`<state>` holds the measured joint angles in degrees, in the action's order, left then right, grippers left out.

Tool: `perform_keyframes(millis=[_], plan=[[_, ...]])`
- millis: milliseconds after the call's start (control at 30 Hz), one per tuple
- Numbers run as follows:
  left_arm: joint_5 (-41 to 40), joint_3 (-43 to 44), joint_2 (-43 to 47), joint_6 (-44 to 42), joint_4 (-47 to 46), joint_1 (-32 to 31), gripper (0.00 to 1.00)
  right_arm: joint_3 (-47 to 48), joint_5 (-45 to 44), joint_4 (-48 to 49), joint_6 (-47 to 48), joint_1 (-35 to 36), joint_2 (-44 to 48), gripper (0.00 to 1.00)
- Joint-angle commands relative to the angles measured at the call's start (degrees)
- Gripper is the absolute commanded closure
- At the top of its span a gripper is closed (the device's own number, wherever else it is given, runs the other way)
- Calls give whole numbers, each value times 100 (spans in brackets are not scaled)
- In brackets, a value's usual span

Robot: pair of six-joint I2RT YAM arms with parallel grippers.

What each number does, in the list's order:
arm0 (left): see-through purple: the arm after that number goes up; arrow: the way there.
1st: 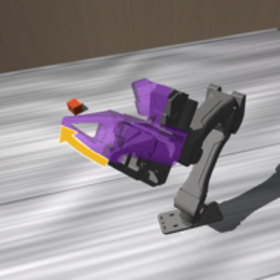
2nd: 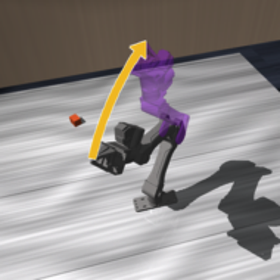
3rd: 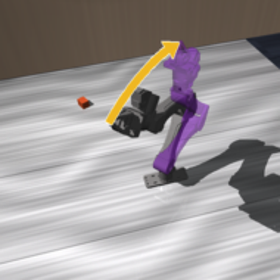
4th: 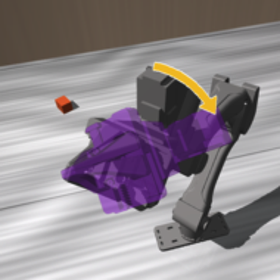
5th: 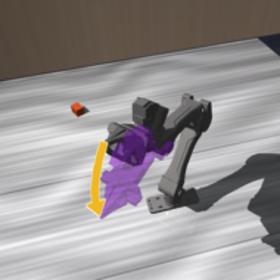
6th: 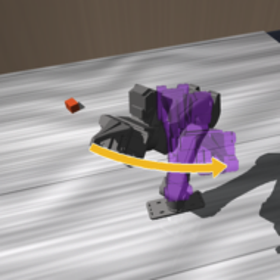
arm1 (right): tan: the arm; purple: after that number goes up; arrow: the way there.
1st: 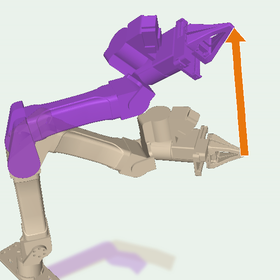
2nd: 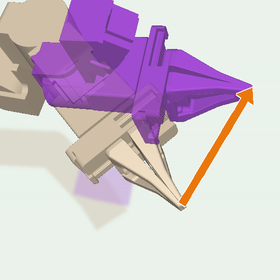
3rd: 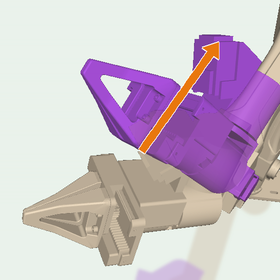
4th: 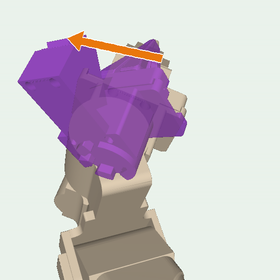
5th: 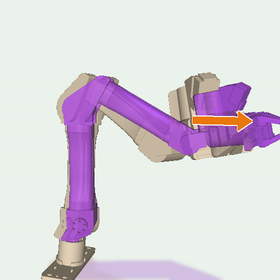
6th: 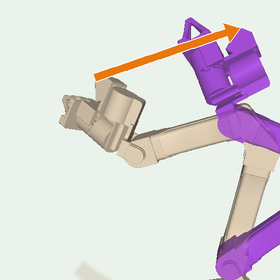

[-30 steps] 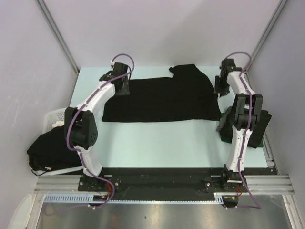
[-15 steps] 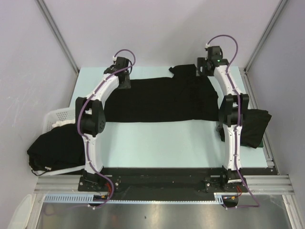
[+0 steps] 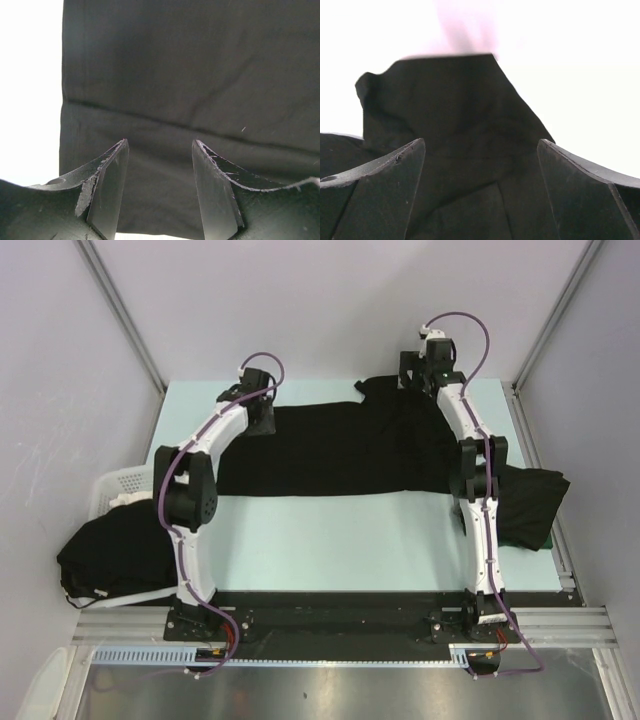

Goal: Fold and stack the t-shirts
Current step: Fold the flattened tshirt in 1/3 of the way

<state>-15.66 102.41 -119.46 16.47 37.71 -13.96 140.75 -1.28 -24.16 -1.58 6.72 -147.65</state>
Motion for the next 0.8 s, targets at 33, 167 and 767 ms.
perform_keyframes(millis=[33,167,767], plan=[[-7,-178,345,-74,-238,51,41,119,505,772,-122,-144,-61,0],[115,427,37,14,-72,60,41,198,839,1299,-386,-259,-255,0],[398,517,55,67,165,51,41,-230,1147,1730,-967,-329,-160,0]])
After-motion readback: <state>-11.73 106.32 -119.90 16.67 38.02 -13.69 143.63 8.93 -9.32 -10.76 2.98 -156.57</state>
